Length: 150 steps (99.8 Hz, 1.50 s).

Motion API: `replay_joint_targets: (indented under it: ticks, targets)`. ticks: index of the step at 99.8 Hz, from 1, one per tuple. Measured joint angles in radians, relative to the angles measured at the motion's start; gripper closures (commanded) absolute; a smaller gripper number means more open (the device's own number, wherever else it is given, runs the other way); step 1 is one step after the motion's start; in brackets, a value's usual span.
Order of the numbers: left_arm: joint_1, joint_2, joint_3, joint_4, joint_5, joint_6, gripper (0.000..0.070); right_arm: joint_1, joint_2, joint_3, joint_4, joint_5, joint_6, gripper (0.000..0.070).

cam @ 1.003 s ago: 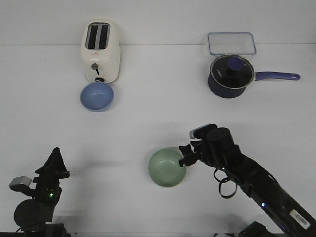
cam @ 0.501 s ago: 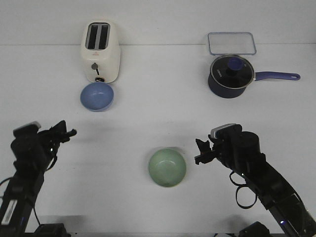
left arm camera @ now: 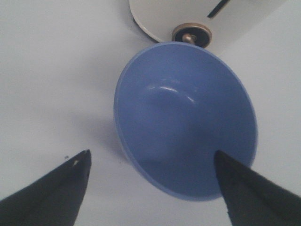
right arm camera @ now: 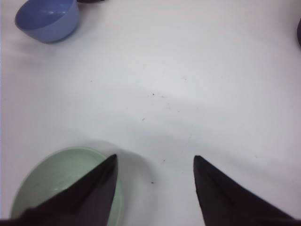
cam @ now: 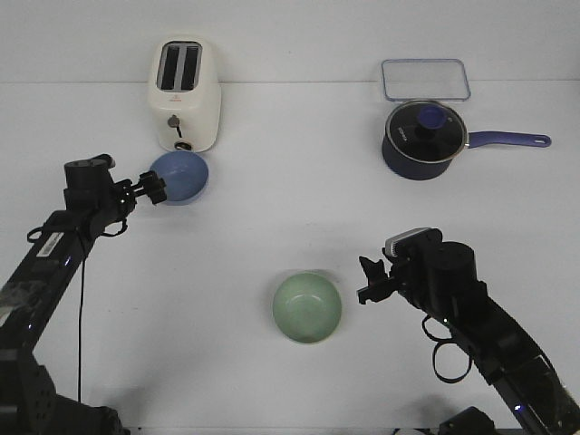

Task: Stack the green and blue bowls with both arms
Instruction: 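Reach the left gripper to the light blue bowl rim and grasp it, then carry the blue bowl with the left gripper and lower it into the green bowl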

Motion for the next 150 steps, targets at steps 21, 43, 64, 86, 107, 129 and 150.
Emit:
replay_joint_targets:
  ticks: [21,43,64,86,107,129,150]
  targets:
    - [0.015,0.154,0.124,-0.021,-0.046,0.014,0.0157,0.0,0.0,0.0,0.0,0.0,-0.002,0.037]
    - [0.025,0.261,0.149,-0.033,-0.047,0.021,0.0277,0.0,0.0,0.0,0.0,0.0,-0.002,0.037]
    - [0.025,0.277,0.15,-0.03,-0.038,0.024,0.0687,0.0,0.0,0.0,0.0,0.0,-0.002,0.037]
    - [0.024,0.265,0.15,-0.06,0.058,0.029,0.0687,0.0,0.0,0.0,0.0,0.0,-0.002,0.037]
    - [-0.005,0.084,0.15,-0.137,0.143,0.07,0.0687,0.0,0.0,0.0,0.0,0.0,-0.002,0.037]
    - [-0.093,-0.175,0.156,-0.27,0.245,0.125,0.0687,0.0,0.0,0.0,0.0,0.003,-0.002,0.037]
    - [-0.274,-0.241,0.155,-0.432,0.246,0.17,0.0687,0.0,0.0,0.0,0.0,0.003,-0.002,0.037]
